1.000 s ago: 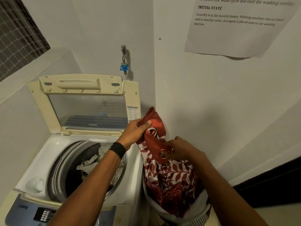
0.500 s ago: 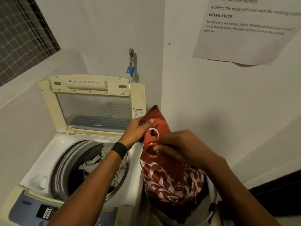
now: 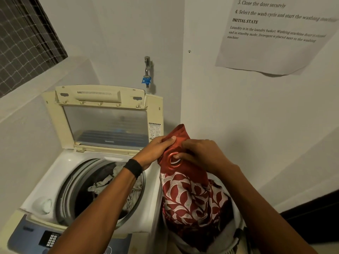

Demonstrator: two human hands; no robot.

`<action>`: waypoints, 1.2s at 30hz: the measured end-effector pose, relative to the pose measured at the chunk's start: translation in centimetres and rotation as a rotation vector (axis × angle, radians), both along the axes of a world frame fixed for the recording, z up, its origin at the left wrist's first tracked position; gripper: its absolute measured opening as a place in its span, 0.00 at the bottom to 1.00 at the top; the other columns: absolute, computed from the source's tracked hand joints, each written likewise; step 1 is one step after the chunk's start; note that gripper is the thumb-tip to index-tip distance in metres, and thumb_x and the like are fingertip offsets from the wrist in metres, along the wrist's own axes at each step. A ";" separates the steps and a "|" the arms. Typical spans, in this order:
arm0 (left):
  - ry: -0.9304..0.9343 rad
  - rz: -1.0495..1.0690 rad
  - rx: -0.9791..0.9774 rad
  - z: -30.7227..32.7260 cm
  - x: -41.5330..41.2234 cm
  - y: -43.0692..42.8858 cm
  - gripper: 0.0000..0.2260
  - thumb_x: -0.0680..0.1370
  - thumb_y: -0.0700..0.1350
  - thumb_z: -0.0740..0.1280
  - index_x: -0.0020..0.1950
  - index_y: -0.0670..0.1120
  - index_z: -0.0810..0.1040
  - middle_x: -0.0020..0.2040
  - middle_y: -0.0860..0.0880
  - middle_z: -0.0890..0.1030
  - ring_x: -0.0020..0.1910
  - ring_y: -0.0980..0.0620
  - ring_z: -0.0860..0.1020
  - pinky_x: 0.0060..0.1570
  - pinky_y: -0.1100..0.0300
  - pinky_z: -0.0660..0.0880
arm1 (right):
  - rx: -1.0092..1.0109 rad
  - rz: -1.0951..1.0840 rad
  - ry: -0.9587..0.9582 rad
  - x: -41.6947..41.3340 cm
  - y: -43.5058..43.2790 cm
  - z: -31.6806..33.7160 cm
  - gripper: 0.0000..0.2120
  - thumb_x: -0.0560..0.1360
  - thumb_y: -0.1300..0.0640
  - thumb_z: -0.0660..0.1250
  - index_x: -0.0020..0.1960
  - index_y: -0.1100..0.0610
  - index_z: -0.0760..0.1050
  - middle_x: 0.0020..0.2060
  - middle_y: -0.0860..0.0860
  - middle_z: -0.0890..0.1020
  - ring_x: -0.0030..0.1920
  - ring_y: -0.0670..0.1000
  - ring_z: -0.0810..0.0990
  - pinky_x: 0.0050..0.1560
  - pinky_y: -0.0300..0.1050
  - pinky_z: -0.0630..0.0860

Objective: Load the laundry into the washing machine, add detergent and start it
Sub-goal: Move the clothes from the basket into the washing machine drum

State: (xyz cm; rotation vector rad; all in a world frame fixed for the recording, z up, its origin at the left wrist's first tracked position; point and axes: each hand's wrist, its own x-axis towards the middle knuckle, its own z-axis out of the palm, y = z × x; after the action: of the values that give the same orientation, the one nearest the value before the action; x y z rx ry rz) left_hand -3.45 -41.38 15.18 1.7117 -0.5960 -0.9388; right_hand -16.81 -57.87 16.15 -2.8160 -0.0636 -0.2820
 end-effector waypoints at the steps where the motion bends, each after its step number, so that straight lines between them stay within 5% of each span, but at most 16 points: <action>1: -0.005 -0.029 0.001 0.3 0.1 0.2 0.19 0.82 0.59 0.63 0.66 0.48 0.79 0.54 0.44 0.86 0.53 0.45 0.86 0.61 0.47 0.81 | -0.007 -0.010 -0.009 0.0 -0.1 -0.1 0.16 0.80 0.34 0.61 0.43 0.46 0.67 0.38 0.40 0.72 0.34 0.41 0.70 0.36 0.33 0.62; 6: -0.086 -0.258 0.057 1.1 0.4 0.8 0.23 0.75 0.48 0.77 0.68 0.49 0.76 0.59 0.46 0.84 0.56 0.48 0.85 0.59 0.49 0.82 | 0.010 -0.097 -0.057 0.2 -0.5 -1.3 0.20 0.78 0.33 0.61 0.40 0.48 0.67 0.33 0.42 0.73 0.32 0.45 0.73 0.35 0.39 0.65; 9: -0.134 -0.248 0.041 1.1 0.4 0.5 0.22 0.75 0.50 0.77 0.66 0.47 0.77 0.58 0.44 0.85 0.55 0.45 0.85 0.59 0.46 0.82 | 0.246 -0.143 0.010 0.6 -0.8 -1.8 0.26 0.76 0.30 0.61 0.37 0.52 0.72 0.30 0.48 0.77 0.31 0.48 0.76 0.34 0.45 0.73; 13: -0.059 -0.173 0.004 1.7 1.4 1.4 0.20 0.76 0.47 0.76 0.66 0.46 0.77 0.57 0.45 0.86 0.55 0.45 0.85 0.58 0.48 0.82 | 0.765 -0.051 0.494 -1.1 -3.5 -3.0 0.23 0.74 0.29 0.66 0.51 0.47 0.84 0.47 0.45 0.87 0.47 0.45 0.86 0.53 0.48 0.82; 16: -0.099 -0.155 0.008 1.9 1.9 2.0 0.18 0.76 0.44 0.76 0.65 0.47 0.77 0.56 0.47 0.86 0.53 0.49 0.86 0.57 0.52 0.83 | 0.589 -0.022 0.691 -2.9 -5.4 -4.4 0.19 0.73 0.33 0.71 0.55 0.44 0.84 0.50 0.42 0.87 0.52 0.45 0.86 0.63 0.53 0.79; 18: -0.164 -0.116 0.034 1.3 2.0 1.7 0.18 0.76 0.46 0.76 0.64 0.47 0.77 0.55 0.47 0.86 0.52 0.50 0.86 0.57 0.50 0.82 | 0.502 -0.092 0.608 -3.3 -5.8 -4.1 0.12 0.74 0.35 0.71 0.47 0.43 0.83 0.43 0.44 0.87 0.45 0.45 0.86 0.55 0.49 0.81; 21: -0.322 0.095 0.066 0.2 1.6 0.3 0.17 0.76 0.50 0.76 0.62 0.48 0.76 0.53 0.49 0.85 0.51 0.49 0.85 0.56 0.47 0.82 | 0.261 -0.383 0.166 -3.4 -4.8 -1.7 0.21 0.76 0.34 0.67 0.33 0.48 0.77 0.27 0.46 0.81 0.29 0.46 0.81 0.34 0.43 0.77; 24: -0.640 0.311 0.114 -0.8 -0.6 -2.0 0.18 0.77 0.55 0.73 0.60 0.46 0.76 0.53 0.47 0.79 0.51 0.49 0.78 0.48 0.55 0.77 | 0.134 -0.655 -0.189 -2.1 -2.2 0.5 0.25 0.79 0.38 0.65 0.31 0.53 0.73 0.24 0.47 0.75 0.27 0.49 0.76 0.30 0.42 0.72; 27: -0.753 0.462 0.114 -1.2 -3.3 -4.1 0.18 0.77 0.58 0.72 0.57 0.47 0.75 0.51 0.45 0.76 0.48 0.49 0.73 0.45 0.56 0.74 | 0.293 -0.805 -0.252 -0.1 0.0 0.8 0.20 0.81 0.43 0.63 0.36 0.55 0.73 0.28 0.46 0.75 0.30 0.50 0.75 0.32 0.43 0.68; 29: -0.675 0.499 0.080 -1.7 -4.2 -5.0 0.19 0.77 0.61 0.71 0.55 0.48 0.75 0.50 0.45 0.76 0.49 0.48 0.74 0.47 0.54 0.75 | 0.365 -0.807 -0.252 0.9 1.1 0.2 0.19 0.81 0.43 0.61 0.38 0.54 0.74 0.29 0.46 0.76 0.30 0.49 0.76 0.35 0.46 0.74; 34: -0.384 0.544 -0.002 -2.8 -3.3 -4.5 0.16 0.78 0.63 0.68 0.56 0.52 0.74 0.52 0.48 0.81 0.54 0.47 0.80 0.56 0.46 0.81 | 0.569 -0.405 0.048 0.2 2.3 -1.3 0.11 0.83 0.48 0.60 0.52 0.52 0.78 0.39 0.48 0.80 0.40 0.48 0.78 0.44 0.44 0.75; 36: -0.175 0.488 -0.076 -2.4 -2.8 -3.5 0.15 0.79 0.59 0.70 0.60 0.51 0.76 0.55 0.49 0.83 0.55 0.51 0.82 0.59 0.49 0.81 | 0.400 -0.279 0.066 -0.4 1.8 -2.2 0.13 0.82 0.55 0.61 0.64 0.50 0.77 0.47 0.47 0.78 0.48 0.50 0.75 0.51 0.46 0.74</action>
State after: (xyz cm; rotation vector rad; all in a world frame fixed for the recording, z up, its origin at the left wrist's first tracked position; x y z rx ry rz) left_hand -6.26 -44.91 12.81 1.7689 -0.2956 -0.4193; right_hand -17.21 -56.06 13.91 -2.4274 0.3626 -0.2323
